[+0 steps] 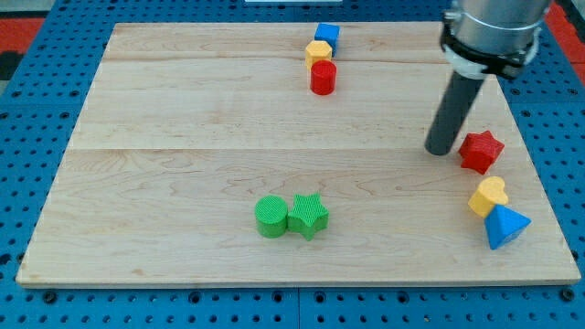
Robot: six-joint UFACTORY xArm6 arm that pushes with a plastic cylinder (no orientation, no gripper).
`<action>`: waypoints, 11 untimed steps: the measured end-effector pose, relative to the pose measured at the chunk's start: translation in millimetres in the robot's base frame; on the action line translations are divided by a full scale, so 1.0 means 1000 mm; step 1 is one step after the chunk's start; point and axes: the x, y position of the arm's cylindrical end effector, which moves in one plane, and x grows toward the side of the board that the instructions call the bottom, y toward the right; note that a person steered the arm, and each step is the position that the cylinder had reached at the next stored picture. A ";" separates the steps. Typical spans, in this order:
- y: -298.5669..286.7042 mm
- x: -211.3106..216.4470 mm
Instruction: Push red star into yellow heart
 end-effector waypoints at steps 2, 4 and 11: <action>0.038 -0.055; 0.082 -0.041; 0.078 -0.045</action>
